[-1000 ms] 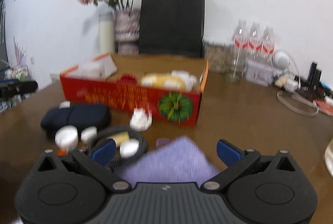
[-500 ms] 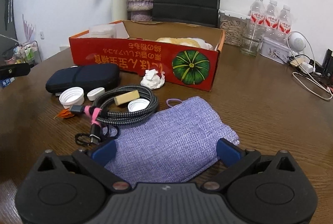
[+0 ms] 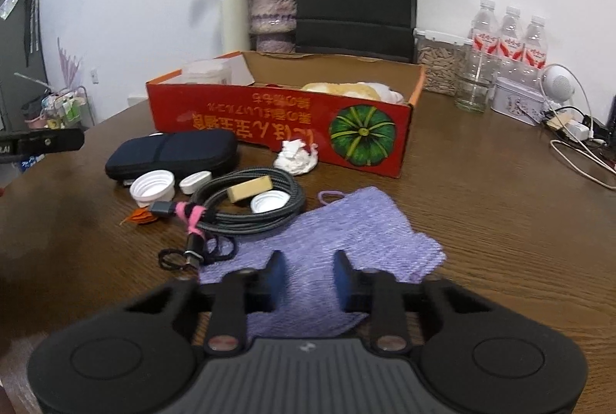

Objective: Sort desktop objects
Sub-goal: 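Lower right gripper onto the purple cloth bag and pinch it, then grasp the navy zip pouch with left gripper while right gripper lifts the bag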

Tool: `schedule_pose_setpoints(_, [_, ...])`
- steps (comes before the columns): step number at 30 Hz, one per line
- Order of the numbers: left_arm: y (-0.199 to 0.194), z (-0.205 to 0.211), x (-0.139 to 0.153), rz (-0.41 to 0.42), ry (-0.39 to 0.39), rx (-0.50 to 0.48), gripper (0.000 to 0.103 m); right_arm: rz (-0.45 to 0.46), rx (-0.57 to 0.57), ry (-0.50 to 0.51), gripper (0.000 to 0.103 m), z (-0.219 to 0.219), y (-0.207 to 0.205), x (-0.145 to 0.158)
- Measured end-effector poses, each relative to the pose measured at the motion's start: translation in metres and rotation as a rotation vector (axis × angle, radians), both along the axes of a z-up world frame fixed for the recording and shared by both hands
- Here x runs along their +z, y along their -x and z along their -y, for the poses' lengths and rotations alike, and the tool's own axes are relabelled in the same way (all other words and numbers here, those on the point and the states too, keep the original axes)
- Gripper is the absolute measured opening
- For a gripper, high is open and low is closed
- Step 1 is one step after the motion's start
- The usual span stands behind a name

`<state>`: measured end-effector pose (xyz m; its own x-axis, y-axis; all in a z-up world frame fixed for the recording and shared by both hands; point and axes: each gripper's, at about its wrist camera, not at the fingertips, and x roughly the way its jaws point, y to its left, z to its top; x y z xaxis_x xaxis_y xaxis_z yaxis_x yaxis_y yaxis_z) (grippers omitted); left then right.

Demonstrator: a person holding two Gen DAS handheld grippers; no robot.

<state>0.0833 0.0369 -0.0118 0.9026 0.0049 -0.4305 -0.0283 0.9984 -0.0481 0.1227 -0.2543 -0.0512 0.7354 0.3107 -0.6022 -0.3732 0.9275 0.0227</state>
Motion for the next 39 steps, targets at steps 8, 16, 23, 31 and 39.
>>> schedule_pose_setpoints(8, [-0.001, 0.001, -0.001, -0.001, -0.005, -0.003, 0.103, 0.051, -0.072, -0.042, 0.097, 0.012, 0.001, 0.006])
schedule_pose_setpoints(16, [-0.005, 0.000, -0.005, -0.019, 0.002, 0.007, 0.103, -0.022, -0.031, 0.057, 0.103, 0.007, -0.031, -0.006])
schedule_pose_setpoints(23, [-0.008, 0.000, -0.005, -0.022, 0.003, 0.010, 0.103, 0.005, 0.027, 0.033, 0.063, 0.007, -0.022, -0.004])
schedule_pose_setpoints(31, [-0.015, 0.011, -0.007, -0.033, -0.018, -0.038, 0.103, 0.041, 0.009, -0.022, 0.009, 0.008, -0.005, 0.004])
schedule_pose_setpoints(39, [-0.039, 0.025, -0.004, -0.057, -0.072, -0.123, 0.103, 0.163, -0.068, -0.173, 0.008, 0.029, 0.005, 0.037])
